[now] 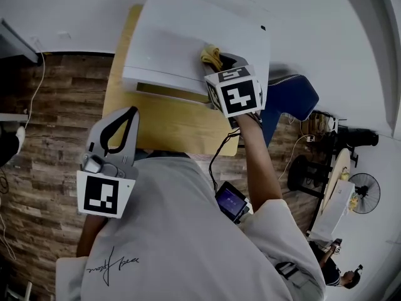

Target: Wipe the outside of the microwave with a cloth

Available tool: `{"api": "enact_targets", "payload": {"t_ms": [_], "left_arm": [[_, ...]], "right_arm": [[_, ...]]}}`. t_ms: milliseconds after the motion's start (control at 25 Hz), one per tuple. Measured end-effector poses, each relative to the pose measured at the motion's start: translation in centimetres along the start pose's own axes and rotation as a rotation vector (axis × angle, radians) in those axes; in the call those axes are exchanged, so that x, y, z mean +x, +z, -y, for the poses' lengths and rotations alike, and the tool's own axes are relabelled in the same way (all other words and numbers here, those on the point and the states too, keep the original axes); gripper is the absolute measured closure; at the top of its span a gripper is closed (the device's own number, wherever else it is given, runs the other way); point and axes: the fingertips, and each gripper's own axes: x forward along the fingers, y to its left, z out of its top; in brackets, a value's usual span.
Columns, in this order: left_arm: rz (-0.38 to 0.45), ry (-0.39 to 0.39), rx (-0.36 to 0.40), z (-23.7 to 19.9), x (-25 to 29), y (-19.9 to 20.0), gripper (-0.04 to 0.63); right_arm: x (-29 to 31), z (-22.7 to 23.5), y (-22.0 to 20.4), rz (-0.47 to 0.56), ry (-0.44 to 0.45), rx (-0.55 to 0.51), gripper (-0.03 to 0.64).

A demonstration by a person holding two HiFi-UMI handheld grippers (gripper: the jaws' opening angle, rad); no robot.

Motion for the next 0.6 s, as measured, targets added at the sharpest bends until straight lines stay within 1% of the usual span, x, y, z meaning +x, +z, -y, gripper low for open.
{"api": "enact_targets", "payload": {"t_ms": [320,600], "left_arm": [[0.006,0.039,-0.009,-1.3,-1.0,-0.2,0.604],[0.009,0.066,-0.017,-2.2,-1.5,-0.3,0.604]], "right_arm": [[1.2,-3.0,3.0,0.034,0.046,-0.036,0.494],[1.9,-4.8,4.7,0.046,0.081,-0.068,0.494]]}}
